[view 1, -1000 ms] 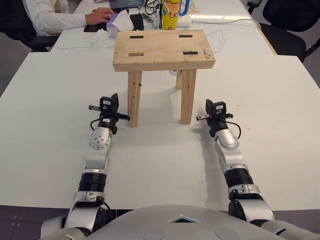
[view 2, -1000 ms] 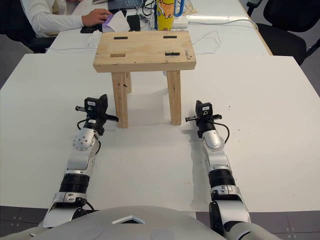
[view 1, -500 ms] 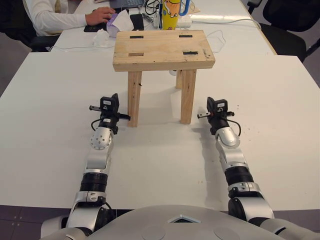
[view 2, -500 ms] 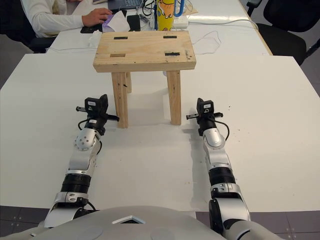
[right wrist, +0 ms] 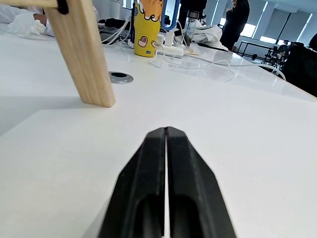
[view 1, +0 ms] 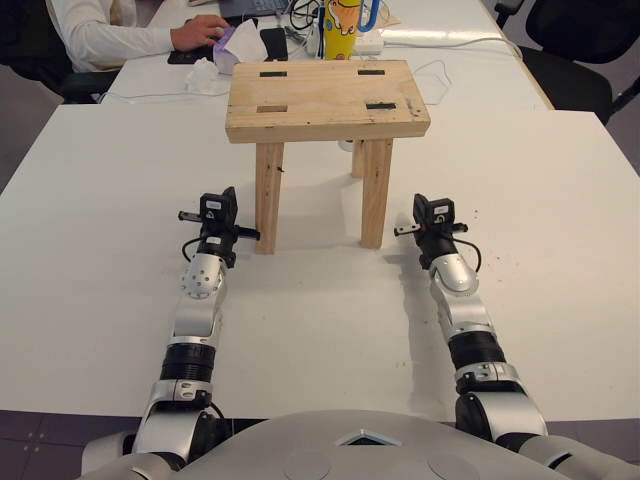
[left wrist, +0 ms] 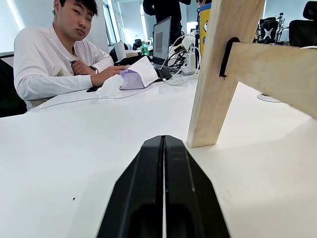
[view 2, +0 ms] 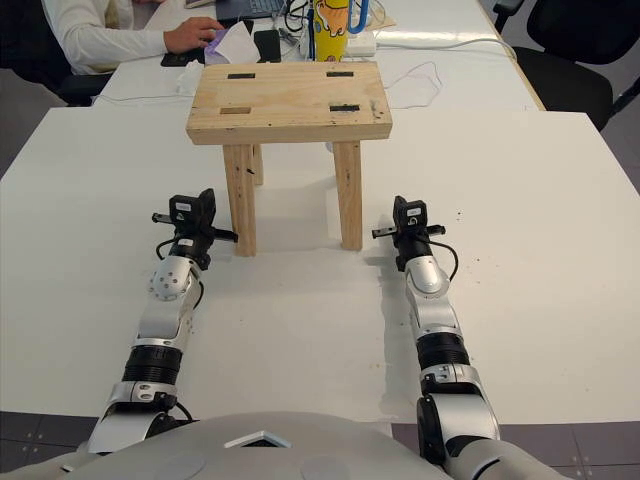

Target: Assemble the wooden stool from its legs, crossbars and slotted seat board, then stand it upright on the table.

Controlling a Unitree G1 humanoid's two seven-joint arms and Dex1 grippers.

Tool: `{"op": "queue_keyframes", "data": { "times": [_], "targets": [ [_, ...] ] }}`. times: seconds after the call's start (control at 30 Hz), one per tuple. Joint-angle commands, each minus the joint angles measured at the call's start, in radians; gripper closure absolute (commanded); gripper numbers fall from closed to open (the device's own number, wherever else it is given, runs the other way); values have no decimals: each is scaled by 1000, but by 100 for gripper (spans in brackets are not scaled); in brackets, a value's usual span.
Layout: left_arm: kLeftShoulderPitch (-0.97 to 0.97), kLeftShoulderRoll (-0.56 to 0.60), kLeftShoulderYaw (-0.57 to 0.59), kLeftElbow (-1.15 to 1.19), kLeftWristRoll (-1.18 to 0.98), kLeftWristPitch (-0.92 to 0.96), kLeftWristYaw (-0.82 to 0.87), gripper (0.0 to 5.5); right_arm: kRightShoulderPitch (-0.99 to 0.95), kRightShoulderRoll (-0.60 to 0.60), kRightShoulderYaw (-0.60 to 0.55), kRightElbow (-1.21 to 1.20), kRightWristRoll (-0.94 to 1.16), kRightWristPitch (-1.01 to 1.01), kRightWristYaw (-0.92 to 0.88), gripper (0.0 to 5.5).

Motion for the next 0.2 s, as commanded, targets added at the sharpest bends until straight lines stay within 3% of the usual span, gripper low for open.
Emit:
{"op": "queue_keyframes", "data": {
  "times": [0.03, 0.2],
  "targets": [
    [-18, 1, 4, 5, -3, -2, 1, 550, -17, 7, -5, 9, 6, -8, -10, 547],
    [-14, -4, 2, 3, -2, -5, 4, 550, -17, 7, -6, 12, 6, -11, -9, 547]
  ]
}}
